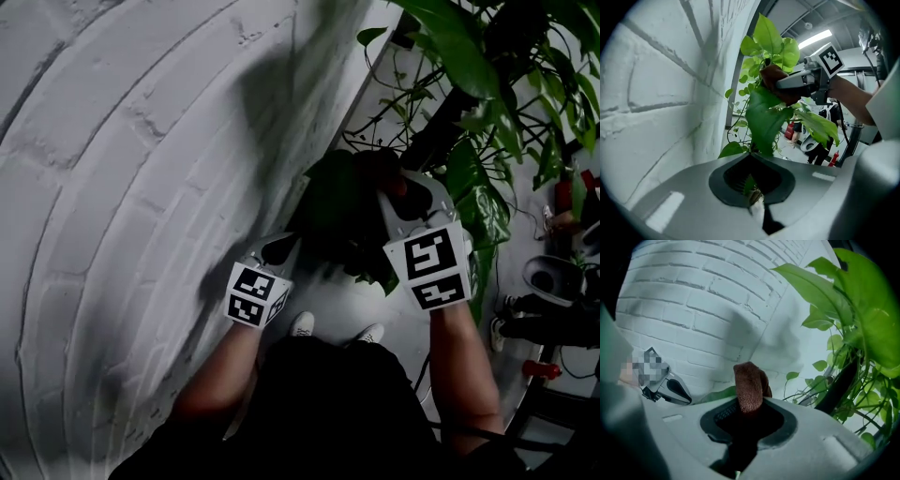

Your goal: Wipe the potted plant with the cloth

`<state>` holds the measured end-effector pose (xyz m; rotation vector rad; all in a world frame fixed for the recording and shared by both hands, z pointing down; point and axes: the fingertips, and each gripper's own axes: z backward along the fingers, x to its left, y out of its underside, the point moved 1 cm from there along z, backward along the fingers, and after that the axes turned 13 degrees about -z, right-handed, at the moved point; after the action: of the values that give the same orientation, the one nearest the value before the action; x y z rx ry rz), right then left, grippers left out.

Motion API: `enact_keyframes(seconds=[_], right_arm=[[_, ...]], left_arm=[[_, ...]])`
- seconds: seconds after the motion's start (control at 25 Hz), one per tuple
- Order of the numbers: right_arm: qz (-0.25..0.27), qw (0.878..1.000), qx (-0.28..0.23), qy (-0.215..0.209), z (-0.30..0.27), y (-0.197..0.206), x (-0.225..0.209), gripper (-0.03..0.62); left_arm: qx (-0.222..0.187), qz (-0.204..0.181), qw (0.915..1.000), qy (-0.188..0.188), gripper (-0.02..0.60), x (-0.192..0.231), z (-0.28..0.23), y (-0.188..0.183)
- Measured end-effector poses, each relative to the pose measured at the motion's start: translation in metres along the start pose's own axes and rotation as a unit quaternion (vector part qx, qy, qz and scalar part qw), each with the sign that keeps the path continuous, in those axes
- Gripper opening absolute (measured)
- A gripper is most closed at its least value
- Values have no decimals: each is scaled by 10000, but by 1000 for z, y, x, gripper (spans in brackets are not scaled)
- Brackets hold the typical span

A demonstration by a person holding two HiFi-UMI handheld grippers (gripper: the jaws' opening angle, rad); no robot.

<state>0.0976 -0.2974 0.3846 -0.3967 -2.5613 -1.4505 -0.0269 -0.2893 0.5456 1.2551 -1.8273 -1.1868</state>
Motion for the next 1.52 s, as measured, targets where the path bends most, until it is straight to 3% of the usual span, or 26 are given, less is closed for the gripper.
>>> enact_keyframes(seconds=[0.32, 0.52, 0.92, 1.12, 1.52], right_arm=[[329, 9994, 114, -31, -6, 2, 20, 69], [730, 9970, 249, -39, -11, 5, 36, 69], [891, 9950, 385, -218, -16, 13, 58, 69], [1146, 9919, 437, -322, -20, 16, 77, 69], [1805, 9807, 544, -512, -29, 24, 117, 69]], left_arm=[[77, 88, 9999, 25, 17, 11, -8, 10], [3, -219, 9997, 124, 17, 15, -32, 12], [-372, -247, 9979, 464, 17, 1, -34, -13], [-394, -127, 9984, 389, 17, 1, -24, -9], [-17, 164, 9999, 8, 17, 16, -4, 29]])
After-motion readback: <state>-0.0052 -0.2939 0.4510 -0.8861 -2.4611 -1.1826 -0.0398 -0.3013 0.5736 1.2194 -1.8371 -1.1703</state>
